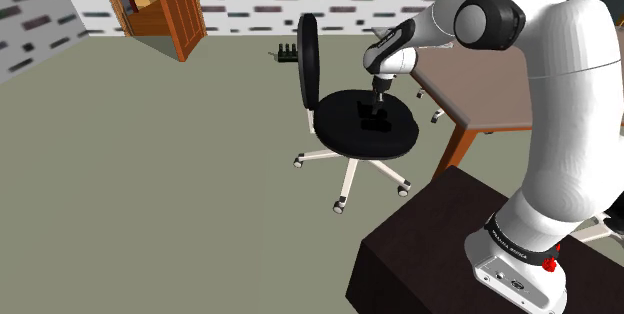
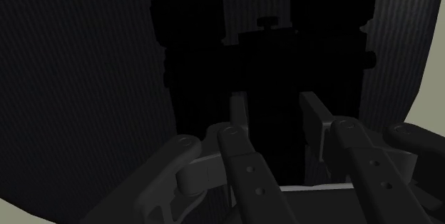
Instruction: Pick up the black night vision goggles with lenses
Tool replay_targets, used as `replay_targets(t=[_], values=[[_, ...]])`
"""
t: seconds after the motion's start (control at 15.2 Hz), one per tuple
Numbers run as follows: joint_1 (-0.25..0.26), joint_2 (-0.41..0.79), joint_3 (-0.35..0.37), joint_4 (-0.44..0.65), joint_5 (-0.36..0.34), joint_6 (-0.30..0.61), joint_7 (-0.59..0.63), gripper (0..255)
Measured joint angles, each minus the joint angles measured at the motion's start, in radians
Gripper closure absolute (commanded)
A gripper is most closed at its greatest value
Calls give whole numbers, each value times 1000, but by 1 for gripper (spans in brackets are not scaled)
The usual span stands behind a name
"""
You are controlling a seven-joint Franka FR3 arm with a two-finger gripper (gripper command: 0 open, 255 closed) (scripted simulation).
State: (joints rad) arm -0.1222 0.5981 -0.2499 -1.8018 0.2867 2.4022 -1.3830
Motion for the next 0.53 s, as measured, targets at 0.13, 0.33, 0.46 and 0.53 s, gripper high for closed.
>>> replay_targets(t=[0.13, 0.33, 0.46, 0.53], values=[[3, -18, -5, -3, -6, -14, 4, 255], [8, -44, -12, -1, -16, -42, 11, 255], [11, -63, -17, -1, -24, -62, 17, 255], [14, -72, -19, -1, -28, -70, 21, 255]])
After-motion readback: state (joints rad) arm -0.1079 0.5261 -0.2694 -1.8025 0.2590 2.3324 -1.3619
